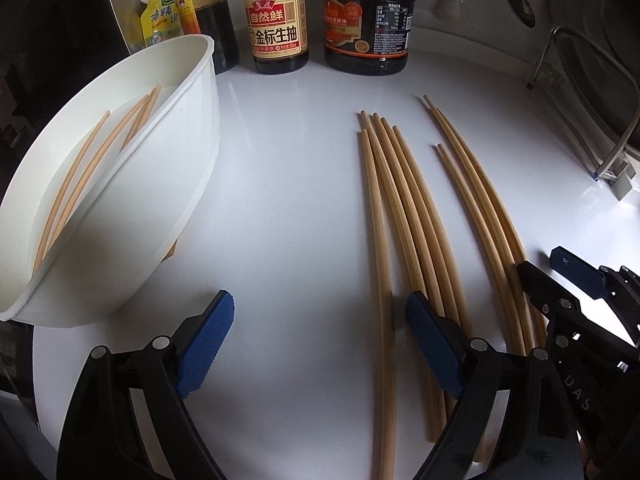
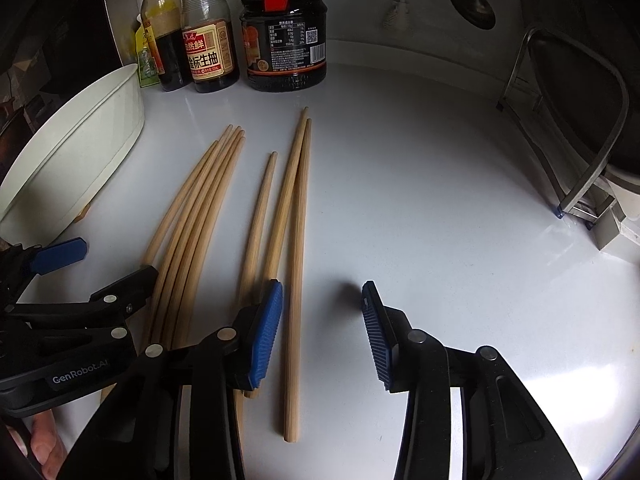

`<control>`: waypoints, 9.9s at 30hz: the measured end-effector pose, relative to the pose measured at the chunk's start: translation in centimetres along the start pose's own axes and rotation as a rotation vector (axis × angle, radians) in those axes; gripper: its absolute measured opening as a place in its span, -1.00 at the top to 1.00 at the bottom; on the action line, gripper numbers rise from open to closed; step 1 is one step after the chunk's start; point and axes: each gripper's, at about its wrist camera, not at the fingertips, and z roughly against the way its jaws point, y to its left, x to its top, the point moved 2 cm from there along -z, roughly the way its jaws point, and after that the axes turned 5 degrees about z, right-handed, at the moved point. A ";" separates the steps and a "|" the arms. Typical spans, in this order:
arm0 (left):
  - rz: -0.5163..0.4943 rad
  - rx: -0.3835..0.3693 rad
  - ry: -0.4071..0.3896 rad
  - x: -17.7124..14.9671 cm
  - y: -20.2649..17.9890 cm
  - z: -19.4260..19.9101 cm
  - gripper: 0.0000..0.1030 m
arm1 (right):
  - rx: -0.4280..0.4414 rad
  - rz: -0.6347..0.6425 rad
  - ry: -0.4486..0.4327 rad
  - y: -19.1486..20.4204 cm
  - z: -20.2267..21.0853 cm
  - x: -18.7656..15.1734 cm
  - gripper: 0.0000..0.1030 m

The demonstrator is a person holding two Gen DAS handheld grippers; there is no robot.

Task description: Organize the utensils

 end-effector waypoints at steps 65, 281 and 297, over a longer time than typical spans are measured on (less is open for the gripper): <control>0.151 -0.026 -0.015 12.6 24.2 4.0 0.86 | 0.320 0.033 0.040 24.7 -0.9 16.8 0.88; -0.024 -0.207 -0.047 5.5 1.8 8.4 0.86 | 0.112 -0.092 -0.094 1.6 7.5 5.0 0.88; 0.119 -0.031 -0.088 10.9 20.5 8.3 0.86 | 0.291 0.057 -0.103 18.3 4.6 16.0 0.88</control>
